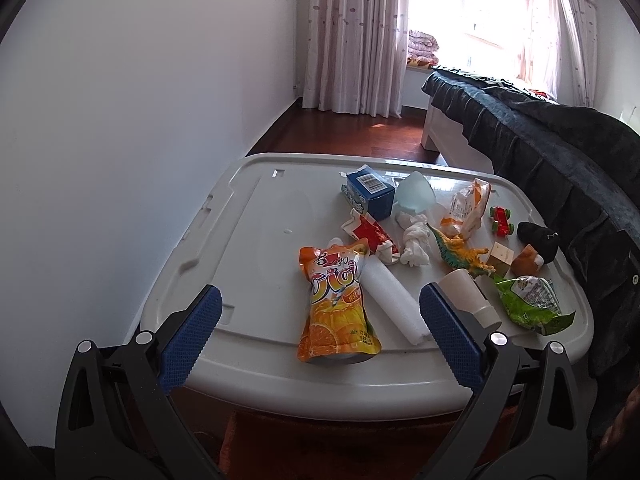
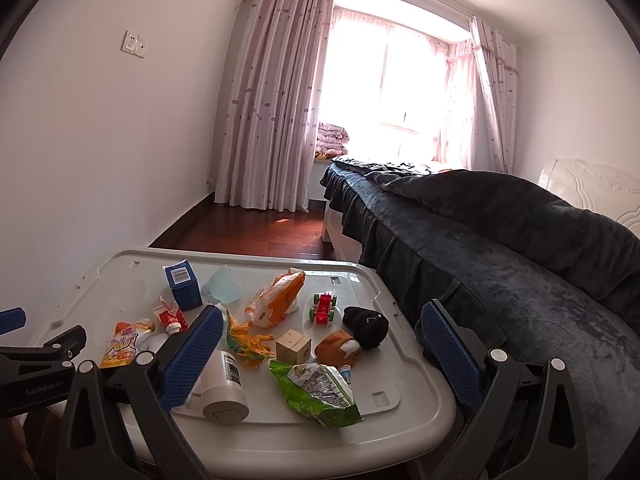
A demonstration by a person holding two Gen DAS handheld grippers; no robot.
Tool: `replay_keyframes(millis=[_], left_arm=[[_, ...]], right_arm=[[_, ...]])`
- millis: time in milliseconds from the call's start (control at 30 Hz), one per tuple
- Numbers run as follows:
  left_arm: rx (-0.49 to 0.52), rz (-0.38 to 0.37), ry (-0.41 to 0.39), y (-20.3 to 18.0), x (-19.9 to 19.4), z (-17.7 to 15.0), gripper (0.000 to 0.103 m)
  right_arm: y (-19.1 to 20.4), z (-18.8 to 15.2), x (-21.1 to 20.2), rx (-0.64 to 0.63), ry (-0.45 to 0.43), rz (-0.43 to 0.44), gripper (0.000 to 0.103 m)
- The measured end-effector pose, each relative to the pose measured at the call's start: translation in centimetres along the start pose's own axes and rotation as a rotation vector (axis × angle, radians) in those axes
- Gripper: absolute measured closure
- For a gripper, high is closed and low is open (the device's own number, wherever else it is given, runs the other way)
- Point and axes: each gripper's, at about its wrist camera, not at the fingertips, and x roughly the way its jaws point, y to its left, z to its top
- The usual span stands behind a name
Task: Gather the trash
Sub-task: 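Move both tools toward the orange juice pouch on the lid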
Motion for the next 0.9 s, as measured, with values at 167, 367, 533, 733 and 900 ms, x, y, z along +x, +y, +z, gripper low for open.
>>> replay_keyframes(millis=[167,367,533,733,900], left_arm=[[-0.006,0.01,-0.005,0.28,-0.05,0.06,0.006],[-0.005,0.01,-0.001,0.34,0.06,0.05,0.006],[-0.005,0.013,-0.001,0.34,0.05,0.02,0.006],[-0.007,0.017,0.002,0.29,0.05,-0.12,0.006],[-0.012,0.007,0.002,0.46,0.39,-0.3,0.006]], right_arm=[[-0.05,-0.01,0.0,0.002,0.0,0.001,0.005],[-0.08,-0.02,0.0,0.003,0.0,0.0,0.005],[-0.11,-0.01,0.0,0.003,0.0,0.002,0.005],[-0.12,-0.02,-0.04,0.004,-0.001,0.0,0.005],[-0.32,-0.09,0.13,0.007,-0.005,-0.013,0.005]])
